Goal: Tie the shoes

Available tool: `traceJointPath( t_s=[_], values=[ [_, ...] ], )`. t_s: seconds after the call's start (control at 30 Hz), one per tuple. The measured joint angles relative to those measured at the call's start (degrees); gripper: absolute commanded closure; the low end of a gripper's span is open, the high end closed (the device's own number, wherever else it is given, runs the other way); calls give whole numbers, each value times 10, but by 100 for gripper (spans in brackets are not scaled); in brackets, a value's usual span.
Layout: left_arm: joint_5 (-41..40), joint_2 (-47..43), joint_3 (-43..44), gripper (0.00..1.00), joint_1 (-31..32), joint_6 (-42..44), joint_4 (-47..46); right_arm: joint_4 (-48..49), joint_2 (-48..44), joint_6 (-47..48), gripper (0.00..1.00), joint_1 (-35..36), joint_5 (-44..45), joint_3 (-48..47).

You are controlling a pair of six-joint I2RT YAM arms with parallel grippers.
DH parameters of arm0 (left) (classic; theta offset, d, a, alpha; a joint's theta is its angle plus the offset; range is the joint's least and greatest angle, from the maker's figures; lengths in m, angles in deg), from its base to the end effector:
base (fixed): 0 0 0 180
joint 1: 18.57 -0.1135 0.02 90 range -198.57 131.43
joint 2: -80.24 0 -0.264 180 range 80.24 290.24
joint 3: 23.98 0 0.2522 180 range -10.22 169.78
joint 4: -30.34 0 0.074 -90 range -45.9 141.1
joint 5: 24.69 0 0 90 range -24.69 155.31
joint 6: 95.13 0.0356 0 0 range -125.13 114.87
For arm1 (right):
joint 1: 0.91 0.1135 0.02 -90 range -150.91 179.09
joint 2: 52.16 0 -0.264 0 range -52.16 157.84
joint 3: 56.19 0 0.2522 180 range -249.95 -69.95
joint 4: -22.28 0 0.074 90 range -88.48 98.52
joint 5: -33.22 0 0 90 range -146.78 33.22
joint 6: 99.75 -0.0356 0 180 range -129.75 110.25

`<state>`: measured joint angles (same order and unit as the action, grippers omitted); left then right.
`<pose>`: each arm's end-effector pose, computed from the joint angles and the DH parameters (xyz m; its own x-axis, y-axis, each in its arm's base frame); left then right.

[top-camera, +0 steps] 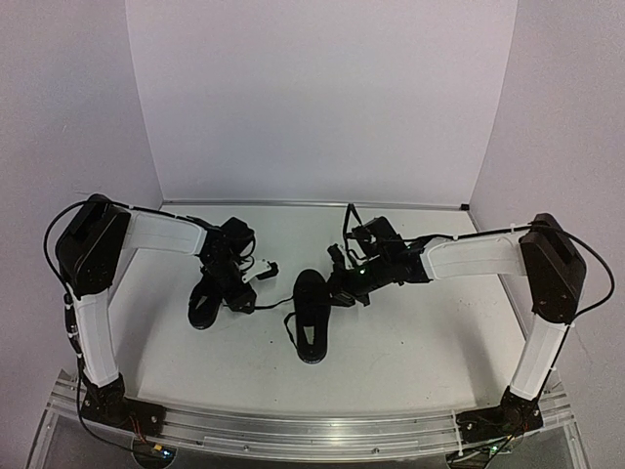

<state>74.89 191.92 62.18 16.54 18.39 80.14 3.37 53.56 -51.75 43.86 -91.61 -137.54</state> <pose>0.3015 -0.2192 0.1446 -0.4855 0.8224 -0.2966 0.8674 0.4954 -0.0465 0.2671 0.2936 0.1928 -0.9460 -0.1648 -0.2790 -0.3233 0.5385 0.7781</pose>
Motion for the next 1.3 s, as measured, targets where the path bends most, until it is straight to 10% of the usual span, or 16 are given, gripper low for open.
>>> traceJointPath(
  t_s=[0.37, 1.3],
  values=[
    [-13, 7, 4, 100, 7, -2, -6, 0, 0, 0, 100, 0, 1, 0],
    [31, -388, -64, 100, 328, -141, 45, 0, 1, 2, 100, 0, 38, 0]
  ],
)
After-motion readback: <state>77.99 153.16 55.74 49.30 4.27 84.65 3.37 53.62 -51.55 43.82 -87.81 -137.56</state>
